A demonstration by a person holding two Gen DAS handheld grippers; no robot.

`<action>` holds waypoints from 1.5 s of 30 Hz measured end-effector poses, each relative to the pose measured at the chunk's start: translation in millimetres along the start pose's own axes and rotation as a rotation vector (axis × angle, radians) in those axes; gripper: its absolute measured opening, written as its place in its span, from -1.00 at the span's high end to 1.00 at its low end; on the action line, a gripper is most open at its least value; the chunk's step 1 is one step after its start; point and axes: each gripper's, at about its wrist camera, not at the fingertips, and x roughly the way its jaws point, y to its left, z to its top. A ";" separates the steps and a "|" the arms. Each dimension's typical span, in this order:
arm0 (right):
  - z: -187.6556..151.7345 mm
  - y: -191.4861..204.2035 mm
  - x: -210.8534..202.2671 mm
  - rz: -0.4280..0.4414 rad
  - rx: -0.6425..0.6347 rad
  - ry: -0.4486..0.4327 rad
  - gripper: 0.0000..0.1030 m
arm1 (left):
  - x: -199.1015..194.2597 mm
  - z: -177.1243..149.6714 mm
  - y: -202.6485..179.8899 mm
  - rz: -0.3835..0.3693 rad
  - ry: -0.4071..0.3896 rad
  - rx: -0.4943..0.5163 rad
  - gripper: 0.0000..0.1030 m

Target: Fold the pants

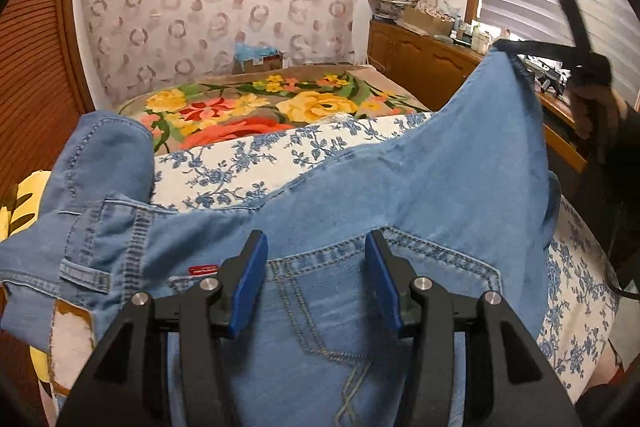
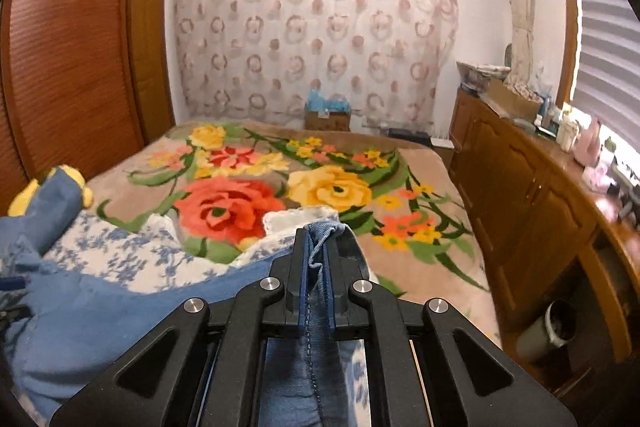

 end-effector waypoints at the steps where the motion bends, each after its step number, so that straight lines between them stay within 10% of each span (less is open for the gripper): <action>1: -0.4 2.1 9.4 -0.004 -0.005 0.020 0.92 | -0.8 -0.3 1.0 0.000 -0.001 -0.002 0.03; 5: -13.0 6.8 38.4 0.011 0.005 0.108 0.89 | -1.6 -5.0 2.1 -0.003 0.012 -0.002 0.03; 9: -31.0 6.7 29.3 0.000 0.023 0.122 0.12 | -0.9 -8.6 -1.5 -0.013 0.027 -0.005 0.03; 29: -146.8 -24.6 -15.3 0.040 0.151 0.301 0.12 | 3.1 -17.0 -32.2 -0.051 0.059 0.030 0.03; 36: -137.4 -18.0 -28.9 0.090 0.135 0.234 0.88 | -4.2 -27.6 -29.3 -0.038 0.067 0.018 0.03; 45: -105.0 -44.3 -78.7 -0.009 0.111 0.129 0.98 | -14.9 -31.5 -25.9 -0.036 0.049 0.011 0.03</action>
